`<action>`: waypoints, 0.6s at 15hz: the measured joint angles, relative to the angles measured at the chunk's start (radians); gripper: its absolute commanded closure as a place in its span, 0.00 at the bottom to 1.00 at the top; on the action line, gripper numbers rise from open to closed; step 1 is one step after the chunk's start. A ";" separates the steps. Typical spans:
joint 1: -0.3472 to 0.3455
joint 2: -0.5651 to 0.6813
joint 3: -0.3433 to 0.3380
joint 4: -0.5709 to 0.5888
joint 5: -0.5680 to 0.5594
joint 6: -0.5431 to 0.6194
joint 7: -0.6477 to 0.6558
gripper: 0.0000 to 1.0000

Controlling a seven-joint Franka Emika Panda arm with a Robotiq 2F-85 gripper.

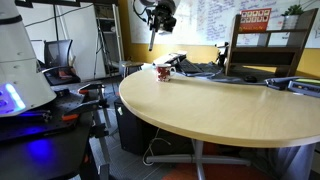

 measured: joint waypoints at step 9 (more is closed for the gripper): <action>-0.011 0.040 0.024 0.050 -0.003 -0.077 0.005 0.95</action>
